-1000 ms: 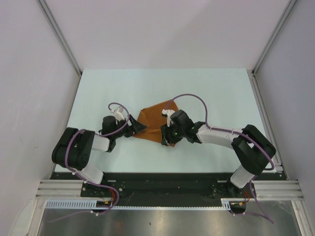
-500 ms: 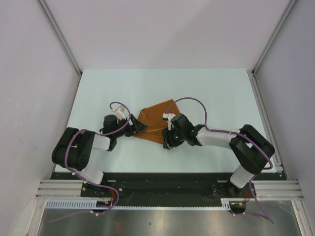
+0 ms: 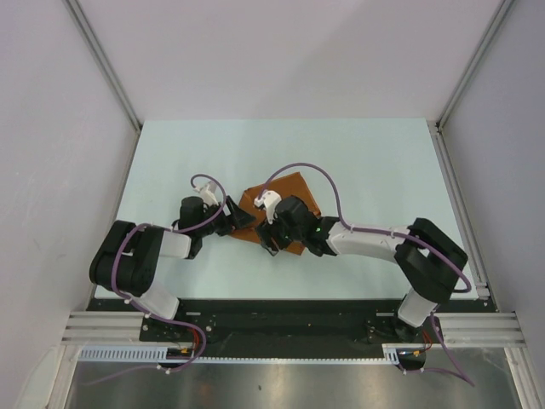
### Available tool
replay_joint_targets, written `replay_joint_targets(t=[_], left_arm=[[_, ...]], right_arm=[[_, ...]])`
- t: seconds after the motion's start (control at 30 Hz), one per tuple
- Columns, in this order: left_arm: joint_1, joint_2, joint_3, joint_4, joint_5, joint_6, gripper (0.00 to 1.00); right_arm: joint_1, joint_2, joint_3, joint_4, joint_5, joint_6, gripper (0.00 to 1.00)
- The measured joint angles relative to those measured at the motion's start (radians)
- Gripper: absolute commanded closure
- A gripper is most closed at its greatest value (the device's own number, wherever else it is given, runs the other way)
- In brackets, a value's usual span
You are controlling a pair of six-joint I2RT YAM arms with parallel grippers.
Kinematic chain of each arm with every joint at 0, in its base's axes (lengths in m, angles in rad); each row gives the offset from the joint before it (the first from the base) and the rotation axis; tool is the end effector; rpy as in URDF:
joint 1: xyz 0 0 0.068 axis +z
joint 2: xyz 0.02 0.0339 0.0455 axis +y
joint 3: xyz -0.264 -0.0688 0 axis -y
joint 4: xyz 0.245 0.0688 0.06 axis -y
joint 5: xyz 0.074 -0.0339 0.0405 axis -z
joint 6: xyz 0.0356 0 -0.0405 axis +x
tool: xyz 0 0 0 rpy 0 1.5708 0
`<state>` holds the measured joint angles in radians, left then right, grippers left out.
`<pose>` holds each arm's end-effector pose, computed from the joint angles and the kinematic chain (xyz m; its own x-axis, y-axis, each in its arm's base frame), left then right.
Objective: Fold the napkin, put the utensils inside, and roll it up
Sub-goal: Roll the napkin with the utensil
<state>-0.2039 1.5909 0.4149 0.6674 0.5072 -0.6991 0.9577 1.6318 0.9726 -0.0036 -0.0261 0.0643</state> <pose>0.2577 -0.0709 0.1232 -0.7463 -0.4201 -0.5163 0.1466 0.6529 -0.7431 0.2023 0.2892 0.2069 -0.4066 -0.4663 -0.7856 -0.8050 0.5896 0.0667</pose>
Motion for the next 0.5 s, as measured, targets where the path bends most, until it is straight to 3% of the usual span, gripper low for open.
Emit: replay_joint_targets(t=[0.2,0.5], left_arm=[[0.000,0.000,0.001,-0.001,0.000,-0.001,0.16],[0.000,-0.011,0.001,-0.016,0.000,-0.007,0.16]], right_arm=[[-0.027,0.143,0.039,0.084,-0.006,-0.068,0.29],[-0.064,0.216,0.047,0.133,-0.043,-0.104,0.30]])
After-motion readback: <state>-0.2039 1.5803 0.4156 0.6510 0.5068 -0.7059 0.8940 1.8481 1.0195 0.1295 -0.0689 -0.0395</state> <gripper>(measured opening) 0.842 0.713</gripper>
